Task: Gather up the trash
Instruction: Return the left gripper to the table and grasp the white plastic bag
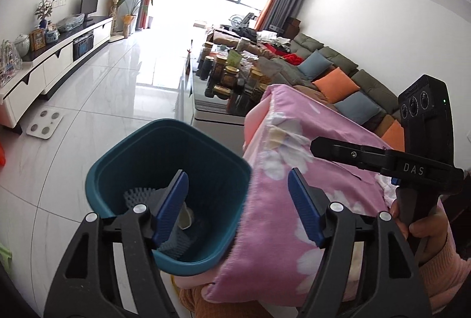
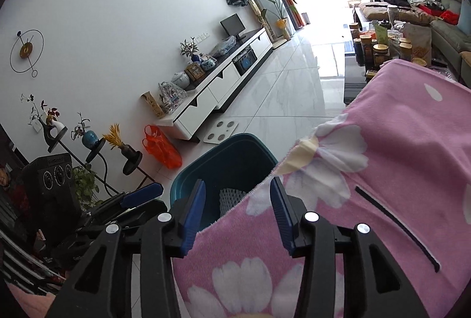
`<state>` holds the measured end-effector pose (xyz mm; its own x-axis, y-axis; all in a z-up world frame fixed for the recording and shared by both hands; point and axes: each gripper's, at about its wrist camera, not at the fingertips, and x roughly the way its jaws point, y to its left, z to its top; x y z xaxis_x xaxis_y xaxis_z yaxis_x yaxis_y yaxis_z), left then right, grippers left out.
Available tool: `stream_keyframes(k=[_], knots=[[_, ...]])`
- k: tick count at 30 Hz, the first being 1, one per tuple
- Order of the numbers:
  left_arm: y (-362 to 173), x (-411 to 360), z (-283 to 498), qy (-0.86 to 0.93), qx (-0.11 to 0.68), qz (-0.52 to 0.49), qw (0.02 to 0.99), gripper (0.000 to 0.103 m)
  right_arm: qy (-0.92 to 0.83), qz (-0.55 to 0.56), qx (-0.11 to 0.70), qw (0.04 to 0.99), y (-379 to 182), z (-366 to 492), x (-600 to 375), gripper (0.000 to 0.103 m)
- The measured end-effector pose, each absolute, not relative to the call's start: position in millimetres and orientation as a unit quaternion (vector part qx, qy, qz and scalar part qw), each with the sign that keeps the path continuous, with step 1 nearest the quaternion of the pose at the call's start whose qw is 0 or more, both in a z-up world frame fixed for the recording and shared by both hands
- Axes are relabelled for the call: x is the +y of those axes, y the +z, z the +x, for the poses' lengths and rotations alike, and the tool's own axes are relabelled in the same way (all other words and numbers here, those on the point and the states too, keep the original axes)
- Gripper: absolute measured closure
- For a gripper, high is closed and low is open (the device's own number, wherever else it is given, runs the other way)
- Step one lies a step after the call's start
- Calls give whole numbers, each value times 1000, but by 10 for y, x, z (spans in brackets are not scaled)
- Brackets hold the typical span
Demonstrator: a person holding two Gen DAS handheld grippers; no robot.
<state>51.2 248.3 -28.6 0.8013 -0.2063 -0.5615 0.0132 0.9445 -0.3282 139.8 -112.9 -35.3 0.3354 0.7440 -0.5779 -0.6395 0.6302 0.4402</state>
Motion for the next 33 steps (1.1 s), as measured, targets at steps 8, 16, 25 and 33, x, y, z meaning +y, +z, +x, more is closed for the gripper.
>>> stream_keyframes(k=[8,16,25,33], knots=[[-168,1468,676,-155,300,-107,935,18,357,71,337,869,-204,1097,-2069,44],[-219,499,798,-266,315,-73,908,17,262,91,312,909,-161,801,-3005,44],[-474,-150,982,-332,362,-62,869,17,150,134,310,929,-328,639,-3958,44],[-614,-459,1151,-344,397,-48,849,21,125,137,334,924,-564,550,-4245,44]])
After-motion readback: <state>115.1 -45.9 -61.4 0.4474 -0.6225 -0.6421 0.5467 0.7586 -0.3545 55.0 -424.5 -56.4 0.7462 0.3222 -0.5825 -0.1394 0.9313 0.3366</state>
